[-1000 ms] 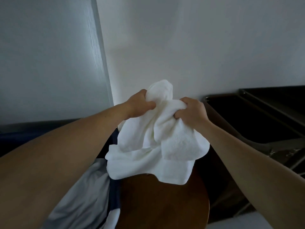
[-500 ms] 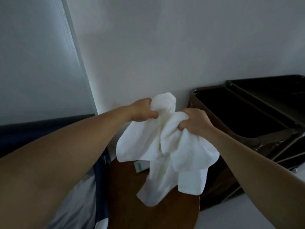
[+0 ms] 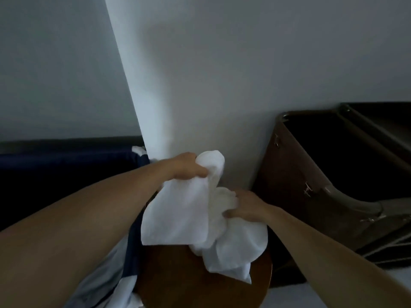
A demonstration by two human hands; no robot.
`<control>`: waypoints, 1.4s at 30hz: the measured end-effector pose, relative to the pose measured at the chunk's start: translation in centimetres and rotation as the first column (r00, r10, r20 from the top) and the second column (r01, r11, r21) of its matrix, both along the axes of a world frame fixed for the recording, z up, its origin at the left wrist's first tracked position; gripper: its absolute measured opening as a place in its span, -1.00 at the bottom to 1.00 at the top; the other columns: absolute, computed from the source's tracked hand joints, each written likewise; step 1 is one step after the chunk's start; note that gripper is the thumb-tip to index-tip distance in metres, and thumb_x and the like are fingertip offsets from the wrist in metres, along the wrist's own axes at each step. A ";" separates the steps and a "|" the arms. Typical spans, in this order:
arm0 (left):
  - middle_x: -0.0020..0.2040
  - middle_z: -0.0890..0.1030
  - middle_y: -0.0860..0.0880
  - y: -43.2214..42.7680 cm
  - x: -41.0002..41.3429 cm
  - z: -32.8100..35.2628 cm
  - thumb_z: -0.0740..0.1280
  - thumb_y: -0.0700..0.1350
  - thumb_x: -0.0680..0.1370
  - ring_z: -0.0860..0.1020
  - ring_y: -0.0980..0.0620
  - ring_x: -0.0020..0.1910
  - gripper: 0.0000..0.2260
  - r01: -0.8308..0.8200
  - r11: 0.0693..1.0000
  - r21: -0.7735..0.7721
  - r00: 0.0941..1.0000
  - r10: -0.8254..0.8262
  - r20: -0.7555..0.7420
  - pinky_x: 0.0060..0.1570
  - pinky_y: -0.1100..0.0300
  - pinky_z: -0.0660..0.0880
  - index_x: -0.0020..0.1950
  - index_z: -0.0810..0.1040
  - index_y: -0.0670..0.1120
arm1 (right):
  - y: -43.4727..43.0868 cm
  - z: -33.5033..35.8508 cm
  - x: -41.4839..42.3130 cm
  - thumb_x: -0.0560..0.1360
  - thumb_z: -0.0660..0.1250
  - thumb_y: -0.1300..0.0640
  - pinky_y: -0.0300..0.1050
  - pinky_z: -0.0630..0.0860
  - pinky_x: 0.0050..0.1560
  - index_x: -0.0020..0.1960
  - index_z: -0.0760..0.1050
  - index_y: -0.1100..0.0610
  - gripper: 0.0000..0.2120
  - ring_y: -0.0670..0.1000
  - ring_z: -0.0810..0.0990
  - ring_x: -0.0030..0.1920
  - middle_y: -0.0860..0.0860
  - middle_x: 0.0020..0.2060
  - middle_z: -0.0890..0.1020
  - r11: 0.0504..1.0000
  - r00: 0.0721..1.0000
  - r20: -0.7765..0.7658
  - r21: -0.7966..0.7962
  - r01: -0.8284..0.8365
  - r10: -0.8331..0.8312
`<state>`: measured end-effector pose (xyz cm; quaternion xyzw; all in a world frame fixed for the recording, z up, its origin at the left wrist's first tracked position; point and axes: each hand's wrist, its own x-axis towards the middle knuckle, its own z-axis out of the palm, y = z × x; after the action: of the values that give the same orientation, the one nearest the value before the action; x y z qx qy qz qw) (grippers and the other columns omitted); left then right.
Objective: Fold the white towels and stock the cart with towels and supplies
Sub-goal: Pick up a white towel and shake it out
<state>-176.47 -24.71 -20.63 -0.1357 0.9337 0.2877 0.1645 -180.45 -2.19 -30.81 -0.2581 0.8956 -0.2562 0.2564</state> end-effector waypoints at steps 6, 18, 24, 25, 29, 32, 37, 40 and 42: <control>-0.03 0.58 -0.10 1.1 -0.3 1.9 0.40 0.10 0.48 0.58 -0.08 -0.09 -0.60 -0.344 0.912 0.224 0.934 0.357 -0.020 -0.16 0.12 0.50 0.13 0.50 -0.17 | -1.4 6.2 1.3 0.40 0.36 -0.38 -0.01 0.48 0.28 0.47 0.23 -0.15 -0.26 -0.13 0.44 0.24 -0.20 0.29 0.38 0.929 0.976 -0.215 -0.349 -0.121 0.046; -0.03 0.68 -0.18 0.2 0.0 6.7 0.35 0.01 0.57 0.65 -0.12 -0.20 -0.72 -0.475 0.718 0.508 0.874 0.453 0.177 -0.33 0.12 0.60 0.14 0.54 -0.17 | -2.3 7.7 2.7 0.56 0.34 0.11 0.06 0.57 0.15 0.59 0.00 -0.11 -0.26 0.20 0.51 0.27 0.08 0.53 0.21 0.916 0.707 -0.689 -0.167 -0.366 0.157; -0.06 0.64 -0.15 -1.1 0.6 6.6 0.32 0.05 0.57 0.64 -0.10 -0.25 -0.63 -0.310 0.791 0.527 0.949 0.292 0.121 -0.29 0.10 0.58 0.24 0.55 -0.20 | -2.8 14.1 1.8 0.63 0.25 0.18 -0.44 0.42 -0.14 0.13 0.59 0.06 -0.83 -0.10 0.57 -0.08 -0.08 -0.05 0.65 0.838 0.894 -0.372 -0.545 0.008 -0.251; -0.06 0.61 -0.17 -1.1 0.9 6.7 0.30 0.06 0.58 0.62 -0.12 -0.27 -0.61 -0.292 0.810 0.508 0.956 0.269 0.119 -0.28 0.07 0.59 0.25 0.52 -0.21 | -3.0 15.1 1.6 0.63 0.25 0.18 -0.47 0.40 -0.23 0.05 0.58 0.04 -0.86 -0.13 0.55 -0.15 -0.10 -0.12 0.63 0.773 0.911 -0.251 -0.625 0.107 -0.329; 0.19 0.51 -0.16 -1.1 1.9 7.5 0.34 -0.04 0.56 0.58 -0.14 -0.07 -0.55 -0.104 0.927 0.360 0.995 0.098 0.035 -0.06 0.01 0.57 0.39 0.36 -0.15 | -3.6 18.1 0.8 0.62 0.23 0.17 -0.17 0.48 -0.20 -0.12 0.59 0.11 -0.79 0.02 0.54 -0.19 0.03 -0.21 0.62 0.697 0.910 0.075 -0.618 0.363 -0.407; 0.35 0.47 0.00 -0.7 2.0 8.9 0.37 -0.23 0.47 0.54 -0.05 0.19 -0.40 0.146 0.942 0.303 0.986 -0.116 -0.117 0.12 0.05 0.56 0.49 0.34 0.03 | -3.4 19.2 0.7 0.60 0.27 0.22 -0.09 0.53 -0.14 -0.01 0.61 0.32 -0.81 0.10 0.58 -0.13 0.16 -0.15 0.64 0.739 0.911 0.201 -0.535 0.410 -0.360; 0.50 0.25 0.12 0.8 2.6 11.1 0.55 -0.19 0.40 0.29 0.06 0.44 0.01 0.365 0.913 0.183 0.928 -0.340 -0.155 0.30 0.13 0.46 0.59 -0.04 0.26 | -2.7 19.5 0.1 0.55 0.27 0.29 -0.04 0.63 -0.22 -0.05 0.62 0.34 -0.83 0.14 0.67 -0.23 0.19 -0.20 0.68 0.742 0.857 0.390 -0.451 0.497 -0.337; 0.46 0.28 0.14 2.2 2.9 11.3 0.58 0.01 0.38 0.33 0.11 0.37 0.01 0.446 0.861 -0.243 0.813 -0.503 -0.291 0.29 0.17 0.40 0.58 -0.06 0.27 | -2.6 19.9 -0.2 0.54 0.28 0.28 0.04 0.65 -0.09 0.07 0.61 0.30 -0.81 0.17 0.69 -0.05 0.21 -0.05 0.70 0.746 0.829 0.461 -0.419 0.517 -0.315; 0.35 0.39 0.15 2.6 2.8 11.2 0.52 0.04 0.40 0.41 0.14 0.26 -0.18 0.426 0.752 -0.502 0.647 -0.642 -0.413 0.21 0.17 0.43 0.54 0.15 0.23 | -2.6 20.1 -0.4 0.53 0.31 0.25 0.09 0.64 0.02 0.10 0.60 0.28 -0.81 0.20 0.67 0.04 0.22 0.03 0.69 0.740 0.815 0.495 -0.416 0.528 -0.303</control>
<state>-173.64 -22.08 -9.42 0.2143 0.9716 0.0753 -0.0666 -180.89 -4.80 -10.73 -0.0505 0.7514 -0.5936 0.2837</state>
